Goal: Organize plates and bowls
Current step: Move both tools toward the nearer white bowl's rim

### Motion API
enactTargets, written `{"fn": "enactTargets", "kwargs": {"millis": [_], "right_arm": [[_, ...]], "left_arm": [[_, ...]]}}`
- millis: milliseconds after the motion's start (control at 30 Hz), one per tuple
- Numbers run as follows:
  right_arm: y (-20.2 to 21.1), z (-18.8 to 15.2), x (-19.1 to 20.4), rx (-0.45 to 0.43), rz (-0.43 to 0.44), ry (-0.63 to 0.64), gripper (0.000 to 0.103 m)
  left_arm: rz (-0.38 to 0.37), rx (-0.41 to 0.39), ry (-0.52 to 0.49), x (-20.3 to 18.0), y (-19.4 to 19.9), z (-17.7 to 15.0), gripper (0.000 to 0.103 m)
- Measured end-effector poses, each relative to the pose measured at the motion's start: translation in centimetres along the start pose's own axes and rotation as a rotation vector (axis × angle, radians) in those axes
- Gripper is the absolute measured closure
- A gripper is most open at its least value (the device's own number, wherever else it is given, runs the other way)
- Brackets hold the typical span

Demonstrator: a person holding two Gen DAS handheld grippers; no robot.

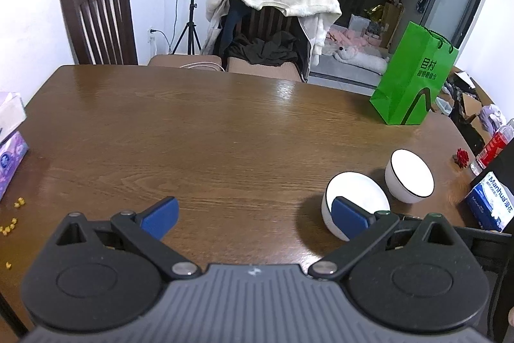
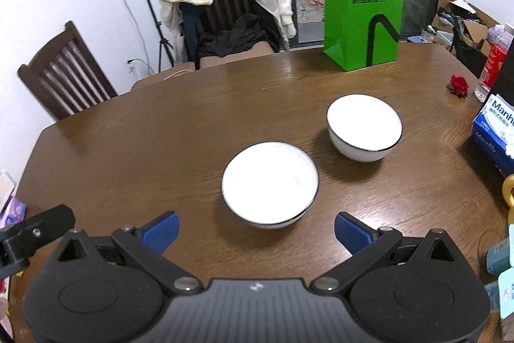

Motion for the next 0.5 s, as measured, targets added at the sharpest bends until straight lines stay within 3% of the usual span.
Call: {"fn": "enactTargets", "kwargs": {"millis": [500], "right_arm": [[-4.6,1.2,-3.5,0.074,-0.046,-0.052,0.002]], "left_arm": [[0.002,0.082,-0.007,-2.8,-5.7,0.3,0.000]]}}
Point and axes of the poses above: each gripper's, at about its wrist camera, not at the fingertips, and y roughly against the way its jaws point, x to its left, z to its top, the point moved 8 cm from there along -y, roughly the way its jaws point, and after that the axes turned 4 degrees about y, right-handed, at the moved point
